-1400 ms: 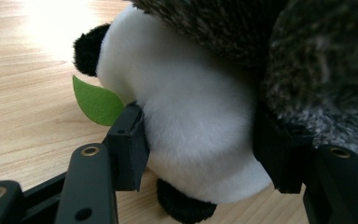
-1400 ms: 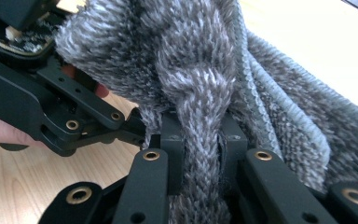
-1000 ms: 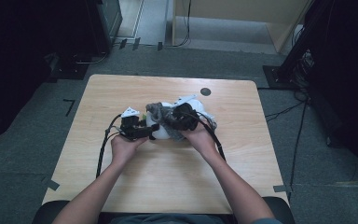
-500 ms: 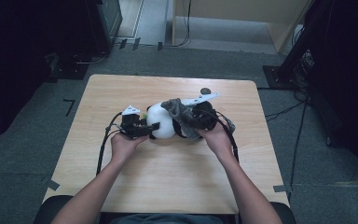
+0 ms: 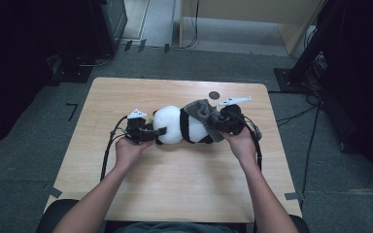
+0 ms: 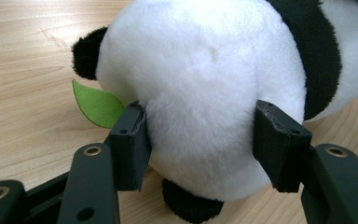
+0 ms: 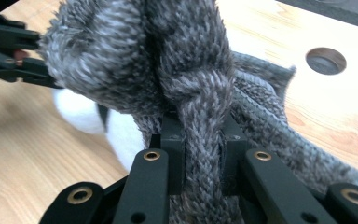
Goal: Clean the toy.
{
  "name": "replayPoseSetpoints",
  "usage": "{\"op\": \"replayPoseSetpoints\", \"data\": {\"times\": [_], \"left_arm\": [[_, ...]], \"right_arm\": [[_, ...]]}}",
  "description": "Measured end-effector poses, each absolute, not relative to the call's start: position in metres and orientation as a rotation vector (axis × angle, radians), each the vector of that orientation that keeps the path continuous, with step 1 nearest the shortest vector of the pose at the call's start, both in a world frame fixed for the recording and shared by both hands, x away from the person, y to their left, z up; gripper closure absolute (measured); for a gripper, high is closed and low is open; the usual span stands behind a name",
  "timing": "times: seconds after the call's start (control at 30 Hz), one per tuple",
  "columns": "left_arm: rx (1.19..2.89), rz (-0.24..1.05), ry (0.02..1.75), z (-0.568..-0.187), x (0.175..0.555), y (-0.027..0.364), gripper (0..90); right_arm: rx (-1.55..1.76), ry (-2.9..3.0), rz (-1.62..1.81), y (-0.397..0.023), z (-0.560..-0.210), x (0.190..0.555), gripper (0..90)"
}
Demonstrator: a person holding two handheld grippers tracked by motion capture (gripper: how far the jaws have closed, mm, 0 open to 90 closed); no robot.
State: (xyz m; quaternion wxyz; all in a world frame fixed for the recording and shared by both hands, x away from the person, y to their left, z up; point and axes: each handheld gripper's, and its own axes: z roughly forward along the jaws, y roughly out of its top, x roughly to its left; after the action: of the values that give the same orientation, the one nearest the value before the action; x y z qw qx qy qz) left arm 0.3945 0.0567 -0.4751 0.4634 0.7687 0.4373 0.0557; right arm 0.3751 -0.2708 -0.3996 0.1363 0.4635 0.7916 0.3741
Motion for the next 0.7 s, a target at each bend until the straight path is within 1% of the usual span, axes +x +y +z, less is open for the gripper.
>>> {"op": "replayPoseSetpoints", "data": {"times": [0.3,0.47,0.7], "left_arm": [[1.874,0.114,1.081,-0.475,0.396,0.058,40.9],[1.847,0.105,1.083,-0.474,0.395,0.057,40.1],[1.848,0.113,1.082,-0.474,0.396,0.057,41.3]], "right_arm": [[1.438,2.252,1.063,-0.293,-0.411,0.381,78.3],[1.490,2.252,1.026,-0.297,-0.424,0.385,78.4],[1.507,2.249,1.025,-0.299,-0.425,0.385,78.3]]}}
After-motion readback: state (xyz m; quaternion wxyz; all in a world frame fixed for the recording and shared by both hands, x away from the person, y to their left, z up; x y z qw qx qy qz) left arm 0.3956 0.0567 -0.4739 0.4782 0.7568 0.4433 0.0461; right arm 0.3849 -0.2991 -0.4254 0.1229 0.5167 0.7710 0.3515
